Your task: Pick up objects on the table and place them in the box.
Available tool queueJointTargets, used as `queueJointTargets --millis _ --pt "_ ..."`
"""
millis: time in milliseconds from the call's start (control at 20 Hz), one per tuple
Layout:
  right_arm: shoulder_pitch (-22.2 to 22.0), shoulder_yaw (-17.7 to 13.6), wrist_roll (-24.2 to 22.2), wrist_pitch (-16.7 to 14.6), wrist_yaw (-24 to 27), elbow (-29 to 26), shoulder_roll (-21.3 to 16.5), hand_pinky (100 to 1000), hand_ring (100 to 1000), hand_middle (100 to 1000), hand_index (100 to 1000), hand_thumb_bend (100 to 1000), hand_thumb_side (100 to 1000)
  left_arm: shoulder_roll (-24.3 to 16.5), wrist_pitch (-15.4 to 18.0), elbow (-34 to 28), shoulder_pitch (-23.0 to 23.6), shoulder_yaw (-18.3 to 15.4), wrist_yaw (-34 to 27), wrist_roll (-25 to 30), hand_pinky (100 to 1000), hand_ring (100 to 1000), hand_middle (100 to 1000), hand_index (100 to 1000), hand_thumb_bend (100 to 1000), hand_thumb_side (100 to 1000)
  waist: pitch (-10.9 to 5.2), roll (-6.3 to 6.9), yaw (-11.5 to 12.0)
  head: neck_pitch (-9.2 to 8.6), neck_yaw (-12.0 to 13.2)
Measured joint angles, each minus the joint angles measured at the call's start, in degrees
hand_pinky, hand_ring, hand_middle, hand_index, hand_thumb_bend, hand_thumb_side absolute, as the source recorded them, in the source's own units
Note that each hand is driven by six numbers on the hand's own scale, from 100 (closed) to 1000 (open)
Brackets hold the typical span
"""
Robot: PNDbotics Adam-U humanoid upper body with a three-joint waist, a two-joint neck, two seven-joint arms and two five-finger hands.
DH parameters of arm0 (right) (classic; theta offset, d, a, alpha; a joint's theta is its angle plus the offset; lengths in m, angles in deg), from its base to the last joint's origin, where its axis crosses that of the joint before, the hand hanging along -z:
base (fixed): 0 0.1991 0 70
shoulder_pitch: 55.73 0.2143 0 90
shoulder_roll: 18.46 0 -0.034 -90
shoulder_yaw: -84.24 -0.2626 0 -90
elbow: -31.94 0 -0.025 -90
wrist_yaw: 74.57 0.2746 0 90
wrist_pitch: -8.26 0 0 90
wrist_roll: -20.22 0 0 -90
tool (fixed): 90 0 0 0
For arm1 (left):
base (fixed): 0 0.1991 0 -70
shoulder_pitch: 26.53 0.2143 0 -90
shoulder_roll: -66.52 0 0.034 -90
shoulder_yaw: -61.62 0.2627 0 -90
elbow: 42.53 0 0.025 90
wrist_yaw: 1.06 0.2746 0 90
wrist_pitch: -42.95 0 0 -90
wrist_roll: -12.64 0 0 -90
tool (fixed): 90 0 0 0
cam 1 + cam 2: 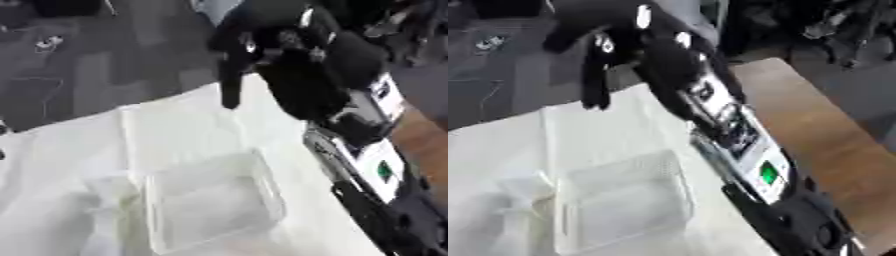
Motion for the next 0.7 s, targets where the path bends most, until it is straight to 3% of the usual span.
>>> queueJointTargets --millis 200,350,450,700 --pt "-2.1 -1.9 1.5 -0.4 0.1 -0.1 2.0 314 430 652 829 100 1000 2.4 1.9 0.0 -1.0 -0.7 -0.6 -1.0 399 598 637 732 354 757 -0.03 0.06 0.1 2.46 3.6" --pt "-2.2 -2.1 1.8 -0.4 0.1 -0.1 2.6 312 428 650 826 100 1000 3.1 2.0 0.0 -1.4 -0.6 -1.1 -0.8 398 598 638 734 353 760 -0.19 0.06 0.1 7.01 9.0" --pt "-2.1 -2.0 1.7 -0.5 0.1 -0.2 3.0 313 428 649 822 100 1000 3.3 1.8 0.0 -1.8 -0.6 -1.5 -0.5 399 601 643 737 347 768 -0.22 0.06 0.1 9.11 12.7" --pt "-1.8 -1.7 1.7 -0.7 -0.1 -0.2 3.0 309 424 646 819 100 1000 3.6 0.9 0.0 -2.4 -0.2 -2.1 0.7 400 608 653 748 334 779 0.28 0.32 0.4 10.71 17.9"
